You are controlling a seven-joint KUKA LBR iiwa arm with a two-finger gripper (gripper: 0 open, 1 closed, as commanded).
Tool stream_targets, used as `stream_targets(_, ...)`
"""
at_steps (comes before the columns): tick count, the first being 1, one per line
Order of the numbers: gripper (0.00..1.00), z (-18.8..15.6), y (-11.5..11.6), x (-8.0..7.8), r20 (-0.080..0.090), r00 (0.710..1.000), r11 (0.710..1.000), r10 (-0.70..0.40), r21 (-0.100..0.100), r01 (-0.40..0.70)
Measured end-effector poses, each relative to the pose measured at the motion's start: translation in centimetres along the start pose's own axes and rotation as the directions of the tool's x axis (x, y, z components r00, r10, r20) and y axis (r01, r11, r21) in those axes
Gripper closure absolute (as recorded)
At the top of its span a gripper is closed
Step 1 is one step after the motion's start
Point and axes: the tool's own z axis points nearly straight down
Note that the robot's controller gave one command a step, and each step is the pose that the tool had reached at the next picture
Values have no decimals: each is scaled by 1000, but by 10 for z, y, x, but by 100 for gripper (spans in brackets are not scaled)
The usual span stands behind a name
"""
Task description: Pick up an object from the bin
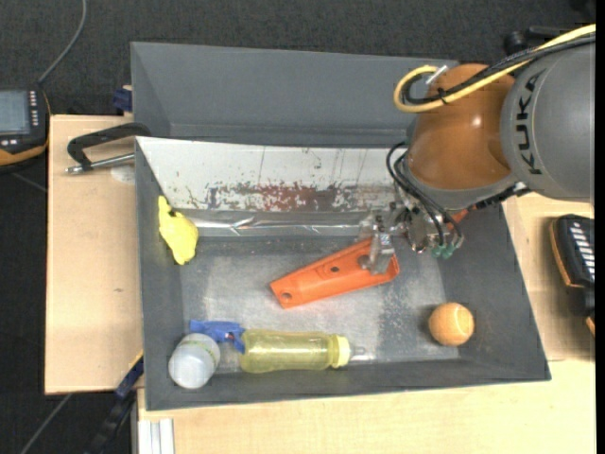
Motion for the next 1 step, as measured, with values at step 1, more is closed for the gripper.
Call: stream_targets(1,100,-64,6,-15,-1,1000,1000,-4,-2,4)
